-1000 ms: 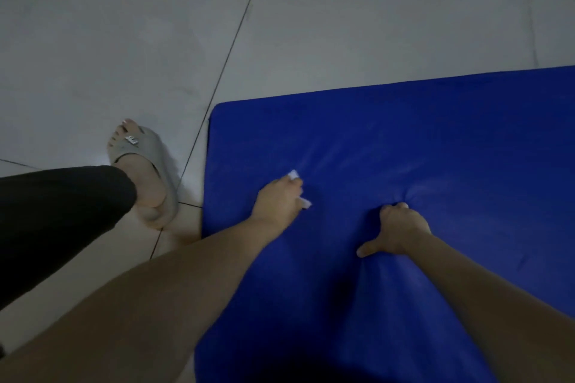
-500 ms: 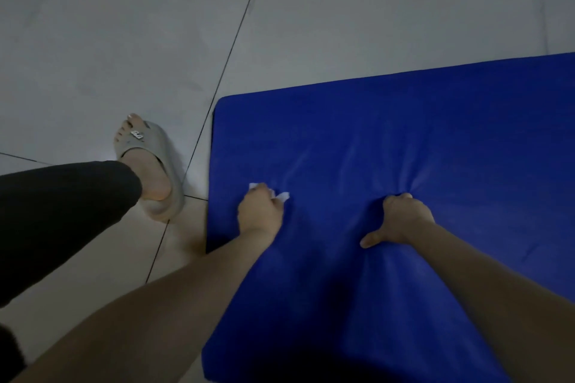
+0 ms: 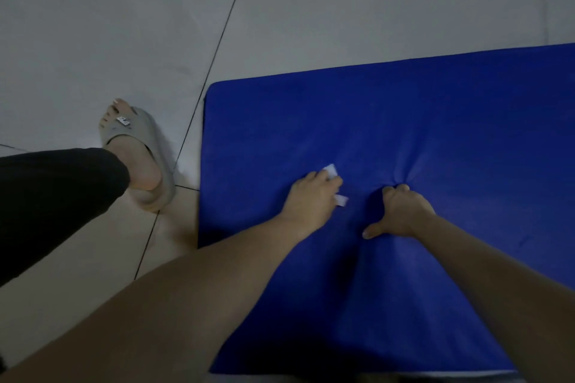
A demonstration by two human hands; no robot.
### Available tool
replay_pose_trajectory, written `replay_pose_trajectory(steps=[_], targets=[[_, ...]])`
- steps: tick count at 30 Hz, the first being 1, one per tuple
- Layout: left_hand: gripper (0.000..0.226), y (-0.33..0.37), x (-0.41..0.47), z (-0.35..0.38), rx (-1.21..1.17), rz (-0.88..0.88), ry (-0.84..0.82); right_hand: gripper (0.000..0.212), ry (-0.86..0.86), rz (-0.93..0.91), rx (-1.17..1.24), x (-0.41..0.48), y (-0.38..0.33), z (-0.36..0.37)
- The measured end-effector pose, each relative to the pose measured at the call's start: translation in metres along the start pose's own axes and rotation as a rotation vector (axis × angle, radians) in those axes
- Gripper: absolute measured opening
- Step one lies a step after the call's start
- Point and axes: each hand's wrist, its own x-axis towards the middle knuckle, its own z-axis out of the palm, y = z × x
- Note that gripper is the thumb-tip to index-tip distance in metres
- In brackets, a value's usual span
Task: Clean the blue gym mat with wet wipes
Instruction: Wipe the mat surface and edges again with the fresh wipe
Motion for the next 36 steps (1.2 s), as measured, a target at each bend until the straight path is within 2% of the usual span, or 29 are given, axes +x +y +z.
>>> replay_pose_trajectory(steps=[6, 10, 17, 21, 23, 26, 28, 30, 33, 36], targets=[[0.014, -0.110, -0.086, -0.030, 0.028, -0.357, 0.103, 0.116, 0.009, -0.012, -0.009, -0.004, 0.002, -0.002], [0.010, -0.134, -0.125, -0.034, -0.014, -0.545, 0.239, 0.115, 0.005, -0.001, 0.006, -0.006, 0.000, -0.004], [0.009, -0.050, -0.057, -0.009, -0.173, -0.359, 0.148, 0.114, 0.073, -0.008, 0.009, -0.001, 0.003, 0.004], [0.013, 0.005, -0.008, 0.003, -0.250, -0.334, 0.130, 0.113, 0.095, -0.014, 0.009, 0.003, 0.005, 0.008], [0.010, 0.032, 0.011, 0.006, -0.277, -0.227, 0.075, 0.109, 0.117, -0.019, 0.019, 0.005, 0.006, 0.010], [0.006, 0.069, 0.029, 0.010, -0.260, -0.016, -0.093, 0.105, 0.182, -0.036, 0.064, 0.003, 0.008, 0.015], [0.010, 0.074, 0.034, 0.008, -0.233, 0.032, -0.154, 0.103, 0.214, -0.040, 0.124, -0.003, 0.008, 0.019], [0.015, 0.068, 0.031, 0.001, -0.243, 0.024, -0.177, 0.090, 0.274, -0.032, 0.251, -0.013, 0.009, 0.028], [0.018, 0.051, 0.013, -0.016, -0.307, 0.000, -0.187, 0.063, 0.450, -0.068, 0.470, -0.027, 0.003, 0.042], [0.027, 0.030, -0.007, -0.042, -0.335, 0.056, -0.156, 0.052, 0.665, -0.208, 0.312, -0.035, -0.009, 0.049]])
